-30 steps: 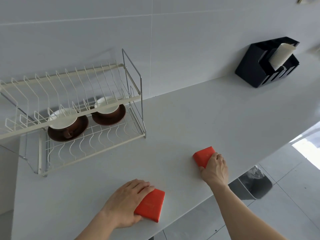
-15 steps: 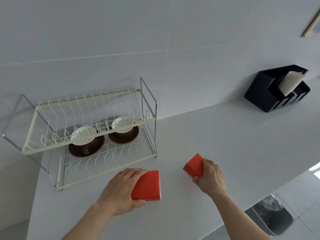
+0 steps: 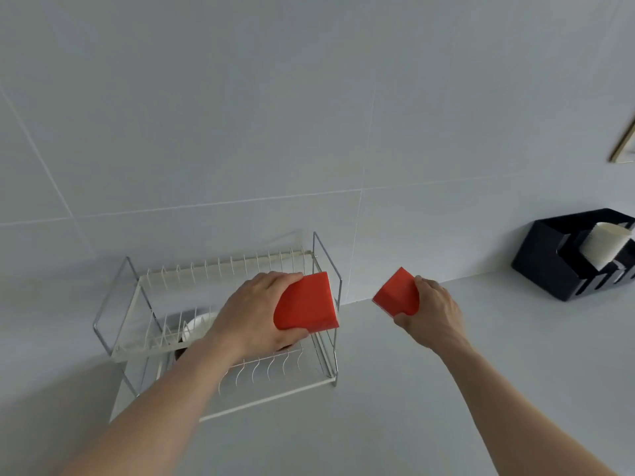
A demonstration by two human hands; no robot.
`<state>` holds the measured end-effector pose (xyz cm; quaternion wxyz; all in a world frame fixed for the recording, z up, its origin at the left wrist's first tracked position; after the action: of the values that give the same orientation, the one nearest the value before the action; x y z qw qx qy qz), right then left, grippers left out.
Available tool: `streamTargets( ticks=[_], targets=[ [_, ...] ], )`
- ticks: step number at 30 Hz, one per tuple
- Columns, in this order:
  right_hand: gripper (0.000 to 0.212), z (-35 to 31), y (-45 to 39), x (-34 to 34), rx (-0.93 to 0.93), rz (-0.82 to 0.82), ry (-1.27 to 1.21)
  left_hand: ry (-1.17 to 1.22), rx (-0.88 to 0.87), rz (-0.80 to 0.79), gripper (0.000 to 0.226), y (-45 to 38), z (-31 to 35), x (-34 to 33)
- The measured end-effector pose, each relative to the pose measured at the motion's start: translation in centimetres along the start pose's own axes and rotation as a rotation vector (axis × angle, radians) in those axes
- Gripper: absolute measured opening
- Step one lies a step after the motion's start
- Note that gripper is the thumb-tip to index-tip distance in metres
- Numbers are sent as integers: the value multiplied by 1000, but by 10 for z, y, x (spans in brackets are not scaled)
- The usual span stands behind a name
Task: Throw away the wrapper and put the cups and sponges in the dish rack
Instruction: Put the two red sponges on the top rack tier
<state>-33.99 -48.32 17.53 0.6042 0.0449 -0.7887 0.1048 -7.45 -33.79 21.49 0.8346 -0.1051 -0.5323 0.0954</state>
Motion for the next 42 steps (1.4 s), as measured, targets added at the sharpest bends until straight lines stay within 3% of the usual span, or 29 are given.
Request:
streamTargets(
  ticks=[10, 18, 28, 42],
  targets=[
    [83, -101, -46, 81, 223, 129, 3, -91, 82, 148, 95, -29, -26, 113],
    [93, -196, -61, 81, 462, 97, 26, -162, 193, 193, 96, -24, -86, 164],
    [88, -261, -64, 17, 649, -56, 61, -174, 295, 97, 93, -13, -159, 140],
    [94, -265, -72, -77, 750, -264, 133, -128, 361, -85, 93, -12, -212, 62]
  ],
)
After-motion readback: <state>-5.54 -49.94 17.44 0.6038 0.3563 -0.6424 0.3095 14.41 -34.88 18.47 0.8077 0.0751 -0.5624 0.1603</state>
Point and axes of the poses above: each hand's wrist, its own y-axis away from the middle knuckle, its own x-axis out of the back of the hand, z = x × y, the point moved 8 cm from there along -y, towards the middle knuckle, and after that the axes turned 8 degrees about y, right-handed, at the moved point
